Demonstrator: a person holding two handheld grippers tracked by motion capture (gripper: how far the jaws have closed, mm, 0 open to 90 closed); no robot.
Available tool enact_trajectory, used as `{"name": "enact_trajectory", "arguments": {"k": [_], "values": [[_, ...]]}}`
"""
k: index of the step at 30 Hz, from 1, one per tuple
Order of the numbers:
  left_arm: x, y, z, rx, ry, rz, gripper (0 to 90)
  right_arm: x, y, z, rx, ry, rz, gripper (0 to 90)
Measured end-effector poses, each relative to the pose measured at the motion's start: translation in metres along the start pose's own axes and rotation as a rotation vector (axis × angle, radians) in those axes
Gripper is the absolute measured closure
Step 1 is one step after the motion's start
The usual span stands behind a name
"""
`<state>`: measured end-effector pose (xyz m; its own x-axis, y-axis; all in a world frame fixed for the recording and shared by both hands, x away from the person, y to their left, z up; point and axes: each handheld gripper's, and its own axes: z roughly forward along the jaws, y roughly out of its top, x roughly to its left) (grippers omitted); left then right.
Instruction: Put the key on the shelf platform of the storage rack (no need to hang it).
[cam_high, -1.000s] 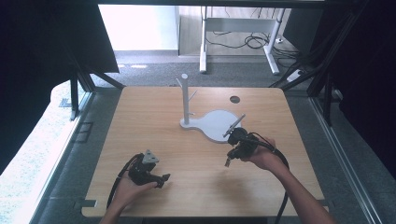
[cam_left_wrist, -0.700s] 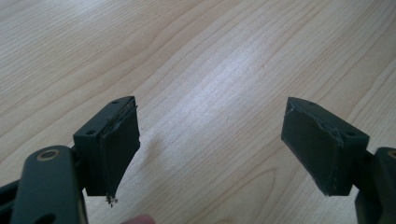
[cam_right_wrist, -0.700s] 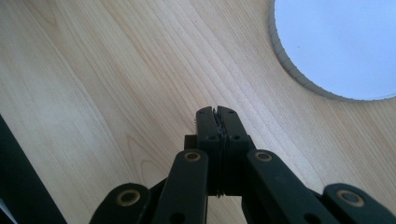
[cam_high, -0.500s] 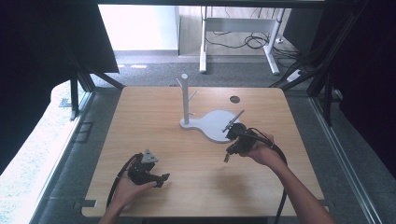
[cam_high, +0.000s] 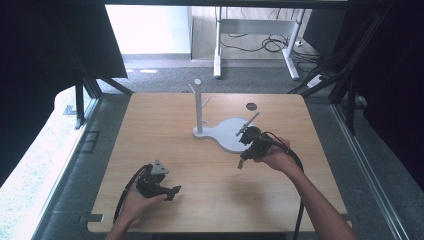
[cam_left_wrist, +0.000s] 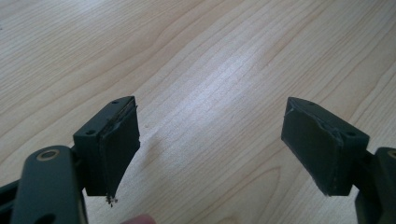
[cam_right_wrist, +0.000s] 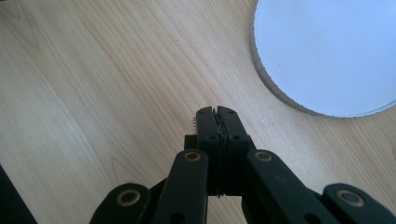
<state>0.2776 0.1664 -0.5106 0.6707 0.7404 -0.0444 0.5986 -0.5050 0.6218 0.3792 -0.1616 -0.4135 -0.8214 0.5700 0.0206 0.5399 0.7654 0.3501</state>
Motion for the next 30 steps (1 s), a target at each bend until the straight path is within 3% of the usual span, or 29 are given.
{"name": "enact_trajectory", "arguments": {"k": [20,30], "values": [[0.001,0.0,0.0,0.003,0.0,-0.004,19.6,-0.019,0.012,0.0,0.003,-0.008,0.029,89.3],[0.0,-0.001,0.001,0.005,-0.002,-0.002,19.7,-0.021,0.018,-0.001,-0.006,-0.015,0.029,89.2]]}}
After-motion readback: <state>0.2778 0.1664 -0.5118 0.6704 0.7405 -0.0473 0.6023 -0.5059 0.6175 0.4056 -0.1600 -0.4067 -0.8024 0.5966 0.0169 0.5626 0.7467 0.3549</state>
